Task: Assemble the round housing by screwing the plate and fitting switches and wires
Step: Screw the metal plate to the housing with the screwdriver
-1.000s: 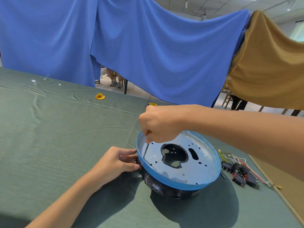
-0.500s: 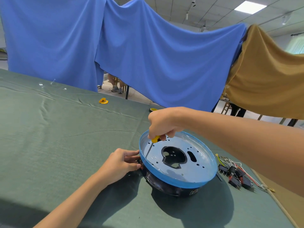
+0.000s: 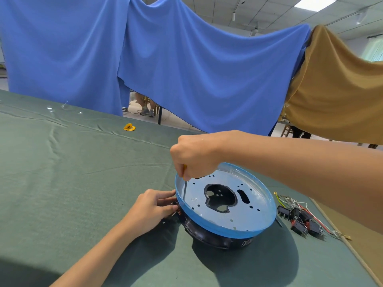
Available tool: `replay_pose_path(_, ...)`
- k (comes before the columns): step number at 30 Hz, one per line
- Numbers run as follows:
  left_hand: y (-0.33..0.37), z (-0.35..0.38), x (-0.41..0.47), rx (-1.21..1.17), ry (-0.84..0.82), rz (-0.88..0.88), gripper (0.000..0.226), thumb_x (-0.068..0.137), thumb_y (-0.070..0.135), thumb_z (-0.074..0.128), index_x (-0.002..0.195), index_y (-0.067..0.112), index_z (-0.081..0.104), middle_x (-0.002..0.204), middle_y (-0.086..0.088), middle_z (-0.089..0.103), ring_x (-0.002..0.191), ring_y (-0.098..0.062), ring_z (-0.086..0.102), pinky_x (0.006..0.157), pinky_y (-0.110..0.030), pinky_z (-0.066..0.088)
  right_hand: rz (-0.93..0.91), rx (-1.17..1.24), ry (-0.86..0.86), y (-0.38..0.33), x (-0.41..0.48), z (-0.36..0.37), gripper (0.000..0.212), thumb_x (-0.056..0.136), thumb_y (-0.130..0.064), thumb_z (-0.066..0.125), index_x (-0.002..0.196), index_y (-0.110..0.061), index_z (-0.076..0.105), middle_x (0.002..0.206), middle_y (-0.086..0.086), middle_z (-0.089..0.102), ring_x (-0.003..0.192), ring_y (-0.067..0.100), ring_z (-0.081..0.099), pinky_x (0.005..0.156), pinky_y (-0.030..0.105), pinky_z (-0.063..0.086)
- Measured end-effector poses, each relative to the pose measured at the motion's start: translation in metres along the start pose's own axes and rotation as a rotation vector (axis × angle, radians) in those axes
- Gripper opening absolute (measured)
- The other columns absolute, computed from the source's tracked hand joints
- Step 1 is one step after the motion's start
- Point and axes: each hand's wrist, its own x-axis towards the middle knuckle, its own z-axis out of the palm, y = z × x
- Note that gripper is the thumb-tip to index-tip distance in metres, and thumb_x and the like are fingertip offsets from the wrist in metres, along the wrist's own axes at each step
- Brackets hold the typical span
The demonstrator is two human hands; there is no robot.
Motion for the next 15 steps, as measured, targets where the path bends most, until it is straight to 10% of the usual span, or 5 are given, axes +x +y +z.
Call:
replay_pose_path(5,-0.001,0.001,0.001,0.016,-0.004,0.005,0.038,0.091,0.007,0.067,0.124,0.026,0.068,0.103,0.018,0.074,0.105,0.0,0.066,0.097,-0.039,0.054,0.245,0.165,-0.11,0.004,0.004,0.004,0.026,0.09,-0.015,0.058,0.064,-0.01,0.06,0.06,-0.002,0.069,0.066,0.017,0.067,0.053,0.022,0.051)
replay_pose_path(15,-0.004,0.003,0.0,0.039,0.029,0.028,0.041,0.09,0.002,0.065,0.127,0.021,0.068,0.103,0.018,0.074,0.097,0.01,0.064,0.081,-0.019,0.052,0.149,-0.082,-0.15,-0.011,0.002,-0.017,0.017,0.087,-0.025,0.07,0.08,-0.01,0.063,0.061,0.0,0.055,0.062,0.018,0.056,0.047,0.022,0.04)
